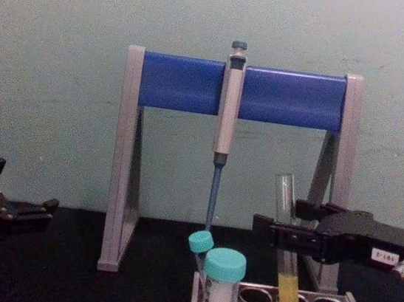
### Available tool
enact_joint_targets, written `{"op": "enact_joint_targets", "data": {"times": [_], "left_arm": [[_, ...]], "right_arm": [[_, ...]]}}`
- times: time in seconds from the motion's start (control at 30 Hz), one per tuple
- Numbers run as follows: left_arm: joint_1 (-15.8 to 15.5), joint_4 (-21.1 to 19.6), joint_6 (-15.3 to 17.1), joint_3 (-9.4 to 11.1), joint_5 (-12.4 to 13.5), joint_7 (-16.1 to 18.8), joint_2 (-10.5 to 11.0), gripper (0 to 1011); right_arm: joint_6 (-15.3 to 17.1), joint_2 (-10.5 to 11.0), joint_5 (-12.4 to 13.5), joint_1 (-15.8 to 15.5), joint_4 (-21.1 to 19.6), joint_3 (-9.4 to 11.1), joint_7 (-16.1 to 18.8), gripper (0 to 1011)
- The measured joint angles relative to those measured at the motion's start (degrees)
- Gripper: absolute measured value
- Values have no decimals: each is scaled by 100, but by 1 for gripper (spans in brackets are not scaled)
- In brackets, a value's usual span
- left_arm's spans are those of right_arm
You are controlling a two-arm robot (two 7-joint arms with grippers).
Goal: Pick up the test tube from the test tube rack, shake it, then place it back into the test tube rack.
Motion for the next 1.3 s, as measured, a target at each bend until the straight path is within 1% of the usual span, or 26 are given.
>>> {"op": "enact_joint_targets", "data": {"times": [0.67,0.73,0.77,0.83,0.93,0.97,1.03,1.1,1.17,1.23,1.27,1.3], "left_arm": [[0,0,0,0,0,0,0,1001],[0,0,0,0,0,0,0,1001],[0,0,0,0,0,0,0,1001],[0,0,0,0,0,0,0,1001],[0,0,0,0,0,0,0,1001],[0,0,0,0,0,0,0,1001],[0,0,0,0,0,0,0,1001],[0,0,0,0,0,0,0,1001],[0,0,0,0,0,0,0,1001],[0,0,0,0,0,0,0,1001],[0,0,0,0,0,0,0,1001],[0,0,0,0,0,0,0,1001]], "right_arm": [[-3,0,2,-4,4,-1,0,1000],[-3,0,1,-4,4,-1,1,952],[-3,0,1,-4,4,-2,1,952],[-4,0,1,-4,4,-2,2,883],[-4,0,0,-4,4,-2,2,834],[-4,0,0,-4,4,-2,2,784],[-4,0,-1,-4,4,-2,2,741],[-4,0,-1,-4,4,-2,2,672],[-4,0,-2,-4,4,-2,2,625],[-3,0,-2,-4,4,-2,2,546],[-4,0,-2,-4,4,-2,2,529],[-4,0,-2,-4,4,-2,2,479]]}}
